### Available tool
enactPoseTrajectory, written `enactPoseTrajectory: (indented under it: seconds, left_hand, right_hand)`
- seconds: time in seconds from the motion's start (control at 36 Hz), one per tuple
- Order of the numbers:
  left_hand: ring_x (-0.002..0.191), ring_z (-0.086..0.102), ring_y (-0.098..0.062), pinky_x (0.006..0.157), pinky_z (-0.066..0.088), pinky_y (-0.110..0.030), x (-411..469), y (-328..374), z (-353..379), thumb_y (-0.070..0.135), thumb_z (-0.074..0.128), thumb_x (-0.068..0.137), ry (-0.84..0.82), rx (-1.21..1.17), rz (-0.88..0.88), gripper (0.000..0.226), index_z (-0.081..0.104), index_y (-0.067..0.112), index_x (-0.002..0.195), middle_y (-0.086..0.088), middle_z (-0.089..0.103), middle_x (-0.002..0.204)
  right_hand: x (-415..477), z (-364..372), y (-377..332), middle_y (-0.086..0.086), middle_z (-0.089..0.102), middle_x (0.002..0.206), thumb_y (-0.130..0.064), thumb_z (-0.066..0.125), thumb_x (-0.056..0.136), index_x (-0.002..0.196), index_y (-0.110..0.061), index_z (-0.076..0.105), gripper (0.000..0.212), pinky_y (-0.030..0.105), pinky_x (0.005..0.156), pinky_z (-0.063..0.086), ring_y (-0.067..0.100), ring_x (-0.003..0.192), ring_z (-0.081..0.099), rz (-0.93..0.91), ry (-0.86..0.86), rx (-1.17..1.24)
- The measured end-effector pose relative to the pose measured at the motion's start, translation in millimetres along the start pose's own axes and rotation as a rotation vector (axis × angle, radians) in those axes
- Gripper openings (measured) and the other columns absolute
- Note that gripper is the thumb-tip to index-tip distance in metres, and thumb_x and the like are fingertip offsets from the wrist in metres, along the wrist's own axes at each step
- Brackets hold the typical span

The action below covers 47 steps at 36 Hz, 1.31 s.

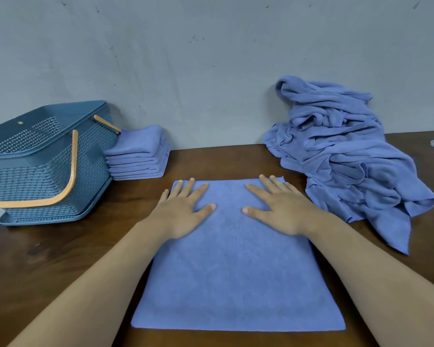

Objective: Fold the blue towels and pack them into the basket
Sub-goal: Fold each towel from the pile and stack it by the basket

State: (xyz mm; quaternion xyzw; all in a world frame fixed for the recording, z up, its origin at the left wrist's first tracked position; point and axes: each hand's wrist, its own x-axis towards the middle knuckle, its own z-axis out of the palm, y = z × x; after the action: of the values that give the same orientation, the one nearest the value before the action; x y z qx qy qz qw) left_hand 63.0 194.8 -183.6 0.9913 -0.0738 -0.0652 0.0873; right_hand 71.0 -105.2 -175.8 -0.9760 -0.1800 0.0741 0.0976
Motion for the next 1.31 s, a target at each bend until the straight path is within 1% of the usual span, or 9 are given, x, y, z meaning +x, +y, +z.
enactPoseTrajectory:
  seconds: [0.31,0.47,0.58,0.64,0.72,0.89,1.03,1.14,1.31]
  left_hand:
    - [0.164,-0.017,-0.02,0.132,-0.005,-0.048,27,-6,-9,0.097,0.019,0.084,0.014,-0.031,-0.019,0.092,0.002,0.057,0.165,0.01,-0.011,0.178]
    - [0.165,-0.005,-0.022,0.133,0.0,-0.047,5,-8,-17,0.078,0.037,0.1,0.185,-0.124,0.044,0.075,0.029,0.042,0.166,0.004,0.004,0.179]
    - [0.162,0.016,-0.012,0.131,0.013,-0.047,-29,2,-15,0.065,0.032,0.108,0.177,-0.123,0.16,0.062,0.04,0.036,0.162,0.009,0.028,0.174]
    - [0.162,0.015,-0.01,0.131,0.014,-0.043,-51,9,-4,0.063,0.031,0.109,0.136,-0.124,0.209,0.061,0.035,0.038,0.163,0.011,0.027,0.174]
    - [0.163,-0.007,-0.006,0.133,0.001,-0.039,-79,10,13,0.072,0.023,0.106,0.06,-0.054,0.215,0.068,0.014,0.046,0.168,0.018,0.001,0.177]
    - [0.158,-0.027,-0.005,0.131,-0.012,-0.042,-102,0,14,0.09,0.011,0.093,0.003,-0.004,0.146,0.081,-0.011,0.057,0.163,0.018,-0.023,0.174]
    - [0.162,-0.02,-0.012,0.132,-0.011,-0.045,-114,10,4,0.085,0.016,0.098,0.005,0.06,0.119,0.083,0.001,0.046,0.169,0.011,-0.014,0.177]
    - [0.161,-0.014,-0.002,0.131,-0.008,-0.036,-128,36,6,0.08,0.017,0.101,0.054,0.005,0.274,0.075,0.016,0.047,0.168,0.02,-0.001,0.177]
    - [0.153,-0.03,0.007,0.131,-0.012,-0.035,-156,36,28,0.083,0.008,0.1,0.038,0.01,0.318,0.067,-0.009,0.062,0.161,0.031,-0.021,0.171]
  right_hand:
    - [44,-8,13,-0.007,-0.014,0.177,-0.104,0.012,0.075,0.164,-0.056,-0.001,0.102,0.048,0.131,-0.006,0.019,0.162,-0.016,0.042,-0.004,-0.02]
    - [37,-13,-5,-0.004,-0.008,0.178,-0.096,0.008,0.082,0.163,-0.055,-0.004,0.092,0.058,0.129,-0.005,0.035,0.163,-0.008,0.077,0.025,-0.148]
    - [12,-9,-47,-0.007,-0.005,0.178,-0.09,0.016,0.09,0.164,-0.054,0.003,0.083,0.056,0.129,-0.004,0.026,0.163,-0.011,-0.045,-0.018,-0.084]
    - [-5,0,-66,-0.01,-0.007,0.177,-0.092,0.018,0.089,0.164,-0.054,0.002,0.085,0.054,0.129,-0.002,0.022,0.163,-0.012,-0.113,-0.059,-0.065]
    - [-32,12,-70,-0.014,-0.017,0.175,-0.096,0.017,0.086,0.163,-0.057,-0.006,0.089,0.051,0.13,-0.004,0.019,0.162,-0.019,-0.141,-0.08,-0.068]
    - [-71,10,-23,-0.018,-0.025,0.171,-0.102,0.011,0.081,0.159,-0.061,-0.011,0.091,0.042,0.131,-0.009,0.012,0.159,-0.026,-0.043,-0.043,-0.029]
    - [-93,7,-12,-0.01,-0.015,0.176,-0.091,0.011,0.092,0.166,-0.048,-0.004,0.088,0.046,0.131,-0.007,0.012,0.162,-0.016,0.03,0.006,-0.091]
    - [-110,15,-37,-0.011,-0.006,0.177,-0.088,0.012,0.093,0.167,-0.045,0.003,0.086,0.043,0.131,-0.005,0.008,0.162,-0.011,-0.041,0.046,-0.066]
    - [-137,36,-43,-0.019,-0.024,0.172,-0.095,0.005,0.089,0.161,-0.058,-0.013,0.083,0.041,0.132,-0.006,0.001,0.155,-0.029,-0.066,0.077,-0.059]
